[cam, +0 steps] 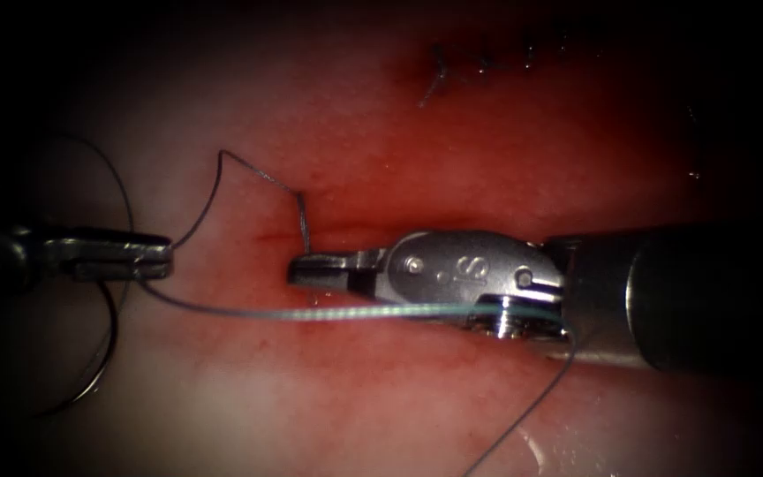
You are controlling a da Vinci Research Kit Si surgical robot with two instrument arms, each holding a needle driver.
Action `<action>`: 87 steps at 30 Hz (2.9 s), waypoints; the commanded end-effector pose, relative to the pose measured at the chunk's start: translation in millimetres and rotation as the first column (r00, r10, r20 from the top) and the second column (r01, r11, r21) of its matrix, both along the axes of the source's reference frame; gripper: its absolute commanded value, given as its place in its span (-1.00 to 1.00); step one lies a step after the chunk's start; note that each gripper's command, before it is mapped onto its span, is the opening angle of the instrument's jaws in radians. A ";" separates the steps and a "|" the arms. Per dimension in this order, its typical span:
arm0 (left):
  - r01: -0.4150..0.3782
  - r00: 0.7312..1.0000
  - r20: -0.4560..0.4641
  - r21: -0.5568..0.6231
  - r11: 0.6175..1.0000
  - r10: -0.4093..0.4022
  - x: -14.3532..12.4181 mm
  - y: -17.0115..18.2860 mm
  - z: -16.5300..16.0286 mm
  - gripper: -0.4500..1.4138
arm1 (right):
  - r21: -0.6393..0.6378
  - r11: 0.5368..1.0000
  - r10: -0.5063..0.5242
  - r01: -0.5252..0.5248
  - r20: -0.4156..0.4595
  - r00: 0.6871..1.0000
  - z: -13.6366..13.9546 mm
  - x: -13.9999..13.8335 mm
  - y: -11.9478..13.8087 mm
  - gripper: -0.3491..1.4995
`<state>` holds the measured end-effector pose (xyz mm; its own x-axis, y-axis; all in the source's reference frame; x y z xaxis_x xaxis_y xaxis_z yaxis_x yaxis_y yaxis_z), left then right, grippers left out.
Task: Wound Closure
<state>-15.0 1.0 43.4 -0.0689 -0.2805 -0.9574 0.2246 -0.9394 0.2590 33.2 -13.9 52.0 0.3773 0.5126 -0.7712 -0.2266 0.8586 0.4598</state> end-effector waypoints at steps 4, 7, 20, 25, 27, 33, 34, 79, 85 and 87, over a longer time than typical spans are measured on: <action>-0.011 1.000 0.017 -0.017 1.000 0.011 -0.9 -0.5 1.4 -1.00 | -0.120 0.992 -0.048 0.048 0.005 0.999 0.3 1.1 -0.5 0.13; 0.020 0.999 -0.027 -0.027 0.999 -0.021 -0.1 0.3 1.7 -1.00 | -0.260 0.959 -0.120 0.115 -0.002 0.993 -0.6 0.7 -2.0 0.62; 0.059 0.994 -0.093 -0.047 0.997 -0.063 1.4 1.2 1.9 -1.00 | -0.567 0.796 -0.219 0.212 0.056 0.974 0.1 0.0 -2.9 0.67; 0.057 0.994 -0.094 -0.062 0.996 -0.062 1.5 0.7 1.9 -1.00 | -0.600 0.771 -0.216 0.214 0.070 0.974 1.8 1.1 -3.4 0.67; 0.050 0.993 -0.102 -0.070 0.996 -0.057 1.4 0.3 1.9 -1.00 | -0.603 0.770 -0.212 0.211 0.070 0.975 2.1 1.3 -3.5 0.67; 0.006 0.989 -0.143 -0.114 0.993 -0.022 1.0 -1.2 1.8 -1.00 | -0.644 0.741 -0.197 0.191 0.064 0.978 2.2 1.4 -3.4 0.40; -0.001 0.988 -0.150 -0.115 0.993 -0.016 0.9 -1.4 1.8 -1.00 | -0.650 0.736 -0.189 0.187 0.068 0.980 2.2 1.3 -3.4 0.29; 0.323 0.883 -0.286 -0.208 0.923 -0.373 2.6 15.2 -1.2 -1.00 | -0.508 0.814 -0.316 0.281 0.017 0.948 -2.7 0.6 -16.4 -1.00; 0.426 0.854 -0.217 -0.229 0.875 -0.472 3.6 19.7 -2.4 -1.00 | -0.461 0.842 -0.311 0.281 0.011 0.950 -1.4 0.6 -17.5 -1.00; 0.447 0.845 -0.212 -0.225 0.866 -0.491 3.7 20.8 -2.3 -1.00 | -0.430 0.858 -0.316 0.282 -0.007 0.949 -1.5 0.7 -18.3 -1.00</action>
<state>-10.8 21.5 40.7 -0.4679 -0.2986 -0.8318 -0.1556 -0.8986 0.4102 33.3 -31.3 50.0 0.3943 0.0080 -0.9189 0.0917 0.9946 0.0480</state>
